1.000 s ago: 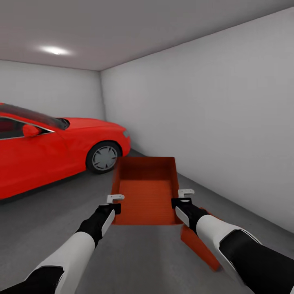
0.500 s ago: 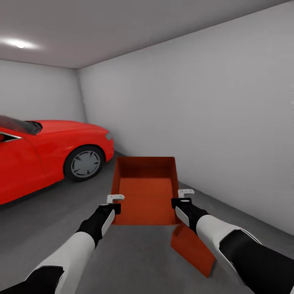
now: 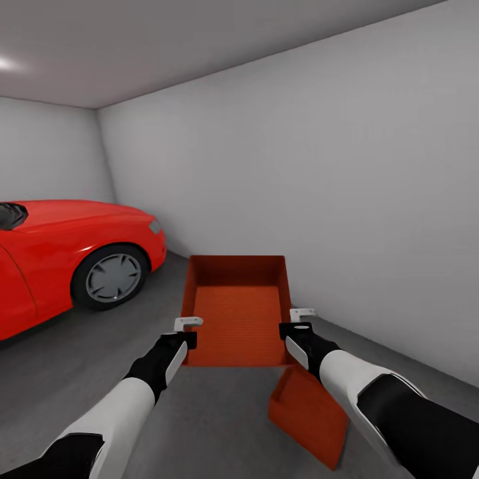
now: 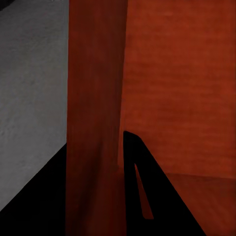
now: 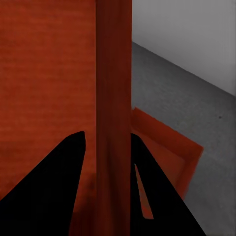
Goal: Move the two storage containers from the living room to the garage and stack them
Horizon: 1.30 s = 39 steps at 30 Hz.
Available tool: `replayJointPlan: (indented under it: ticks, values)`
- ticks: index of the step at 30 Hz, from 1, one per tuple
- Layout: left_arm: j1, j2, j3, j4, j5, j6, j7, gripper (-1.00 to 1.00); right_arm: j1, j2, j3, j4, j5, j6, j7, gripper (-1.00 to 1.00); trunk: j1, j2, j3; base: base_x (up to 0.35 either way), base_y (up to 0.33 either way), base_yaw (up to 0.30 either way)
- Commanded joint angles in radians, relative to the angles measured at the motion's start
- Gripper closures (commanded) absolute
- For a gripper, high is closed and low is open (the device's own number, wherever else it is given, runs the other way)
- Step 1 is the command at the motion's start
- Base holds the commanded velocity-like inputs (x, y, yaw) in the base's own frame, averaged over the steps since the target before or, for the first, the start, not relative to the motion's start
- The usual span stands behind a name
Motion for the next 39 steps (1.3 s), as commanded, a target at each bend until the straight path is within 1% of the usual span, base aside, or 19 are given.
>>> replayJointPlan:
  ticks: [1,14,36,39]
  values:
    - [-0.001,0.001,-0.002,-0.003,0.013,0.002,0.002,1.0,0.001,-0.001,0.058,0.008,-0.019,0.007,-0.005,1.0,0.001,-0.001,0.0,0.322,0.09,-0.014]
    - [-0.001,0.001,-0.002,-0.003,0.013,0.002,0.002,1.0,0.0,-0.001,0.058,0.008,-0.019,0.007,-0.005,1.0,0.001,-0.001,0.0,0.322,0.096,-0.012]
    - [-0.001,-0.001,-0.004,-0.004,0.009,-0.002,0.003,1.0,0.001,0.0,0.058,0.008,-0.02,0.007,-0.005,1.0,0.001,-0.001,0.0,0.321,0.095,-0.279]
    - [-0.001,-0.002,-0.004,-0.007,0.008,-0.003,0.01,1.0,0.001,0.0,0.058,0.008,-0.02,0.007,-0.005,1.0,0.001,-0.001,0.0,0.09,0.016,-0.288]
